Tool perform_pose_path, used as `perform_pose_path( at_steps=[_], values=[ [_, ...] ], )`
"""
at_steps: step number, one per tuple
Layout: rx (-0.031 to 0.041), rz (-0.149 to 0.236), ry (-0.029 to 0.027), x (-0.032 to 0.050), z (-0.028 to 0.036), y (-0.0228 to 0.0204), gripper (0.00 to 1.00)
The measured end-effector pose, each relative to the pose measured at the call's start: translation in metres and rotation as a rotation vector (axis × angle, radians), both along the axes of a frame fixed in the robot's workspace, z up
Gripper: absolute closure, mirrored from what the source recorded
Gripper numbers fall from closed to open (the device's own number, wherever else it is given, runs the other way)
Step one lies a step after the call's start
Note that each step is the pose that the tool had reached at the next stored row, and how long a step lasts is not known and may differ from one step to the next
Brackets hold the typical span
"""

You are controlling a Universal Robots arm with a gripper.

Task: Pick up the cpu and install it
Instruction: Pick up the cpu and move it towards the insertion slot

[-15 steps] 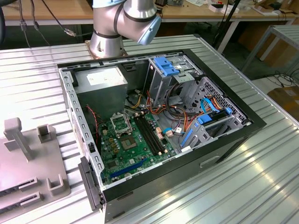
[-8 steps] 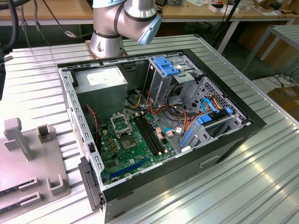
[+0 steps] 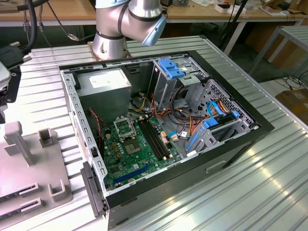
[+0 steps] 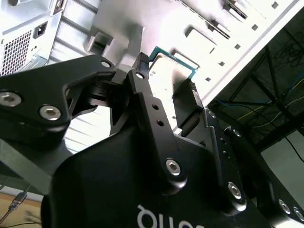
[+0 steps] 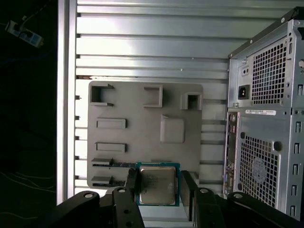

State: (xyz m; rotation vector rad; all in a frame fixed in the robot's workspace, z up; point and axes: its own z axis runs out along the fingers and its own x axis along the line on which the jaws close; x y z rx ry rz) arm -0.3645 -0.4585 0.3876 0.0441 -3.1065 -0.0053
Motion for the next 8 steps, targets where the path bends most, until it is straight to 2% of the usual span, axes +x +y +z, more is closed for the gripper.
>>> perform_pose_path(
  at_steps=[8],
  values=[
    [0.0, 0.0, 0.0, 0.017, -0.0002, 0.0, 0.54]
  ],
)
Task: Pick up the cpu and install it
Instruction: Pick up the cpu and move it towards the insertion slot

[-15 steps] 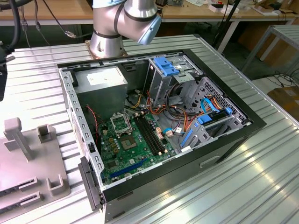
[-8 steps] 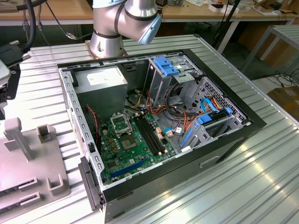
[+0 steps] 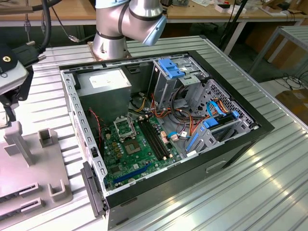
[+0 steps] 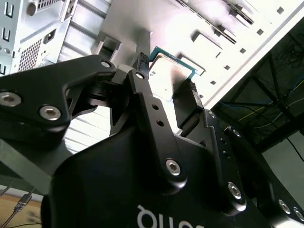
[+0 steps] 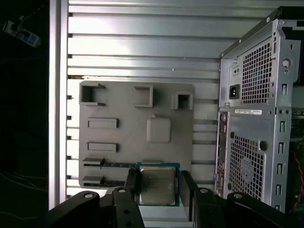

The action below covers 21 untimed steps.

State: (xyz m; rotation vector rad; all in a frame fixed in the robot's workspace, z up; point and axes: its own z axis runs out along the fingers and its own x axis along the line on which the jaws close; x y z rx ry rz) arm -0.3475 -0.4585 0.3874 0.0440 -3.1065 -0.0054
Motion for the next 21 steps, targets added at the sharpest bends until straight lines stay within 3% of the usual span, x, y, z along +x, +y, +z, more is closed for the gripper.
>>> perform_pose_path(
  at_steps=[8, 21],
  values=[
    [0.0, 0.0, 0.0, 0.0216, -0.0002, 0.0, 0.54],
    [0.0, 0.0, 0.0, 0.0495, -0.0004, 0.0, 0.54]
  ],
)
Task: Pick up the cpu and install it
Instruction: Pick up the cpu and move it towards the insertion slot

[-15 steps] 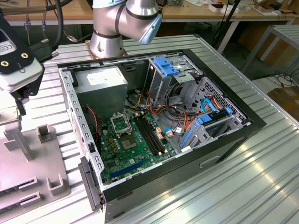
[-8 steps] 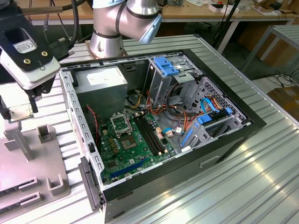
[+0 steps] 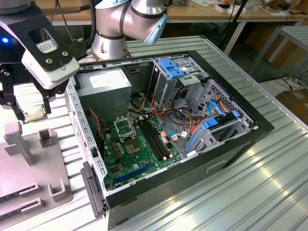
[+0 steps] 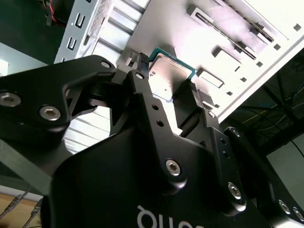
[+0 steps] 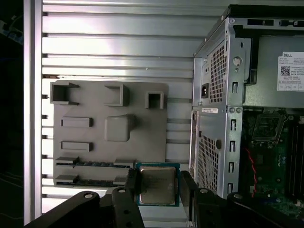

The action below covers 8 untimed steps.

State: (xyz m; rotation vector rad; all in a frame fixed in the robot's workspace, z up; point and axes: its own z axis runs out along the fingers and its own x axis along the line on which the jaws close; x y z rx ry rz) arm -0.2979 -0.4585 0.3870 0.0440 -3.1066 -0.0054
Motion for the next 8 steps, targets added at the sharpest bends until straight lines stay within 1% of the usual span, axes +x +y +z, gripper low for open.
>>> perform_pose_path(
  at_steps=[2, 3, 8],
  values=[
    [0.0, 0.0, 0.0, 0.0034, 0.0, 0.0, 0.54],
    [0.0, 0.0, 0.0, 0.0069, -0.0001, 0.0, 0.54],
    [0.0, 0.0, 0.0, 0.0158, -0.0001, 0.0, 0.54]
  ],
)
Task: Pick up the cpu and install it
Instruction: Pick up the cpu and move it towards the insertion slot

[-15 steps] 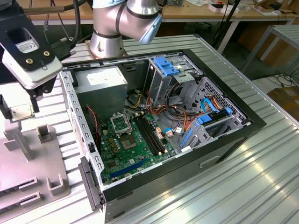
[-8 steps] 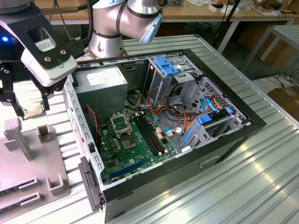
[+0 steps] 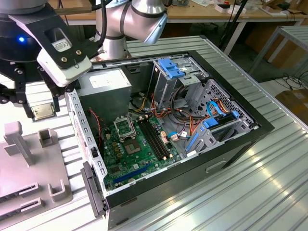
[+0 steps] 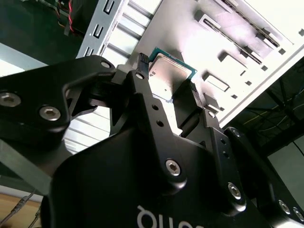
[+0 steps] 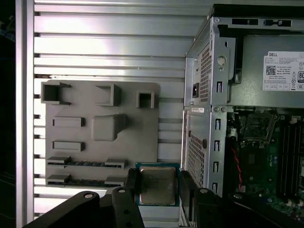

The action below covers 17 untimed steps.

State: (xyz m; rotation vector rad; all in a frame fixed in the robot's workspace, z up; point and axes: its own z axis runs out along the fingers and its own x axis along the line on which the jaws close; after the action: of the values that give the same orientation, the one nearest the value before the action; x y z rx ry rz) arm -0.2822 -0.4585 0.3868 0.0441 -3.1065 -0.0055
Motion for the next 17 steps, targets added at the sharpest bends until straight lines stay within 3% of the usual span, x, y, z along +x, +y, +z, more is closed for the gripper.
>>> perform_pose_path(
  at_steps=[14, 17],
  values=[
    [0.0001, 0.0, 0.0, 0.0289, -0.0003, 0.0, 0.54],
    [0.0002, 0.0, -0.0001, 0.039, -0.0005, 0.0, 0.54]
  ],
)
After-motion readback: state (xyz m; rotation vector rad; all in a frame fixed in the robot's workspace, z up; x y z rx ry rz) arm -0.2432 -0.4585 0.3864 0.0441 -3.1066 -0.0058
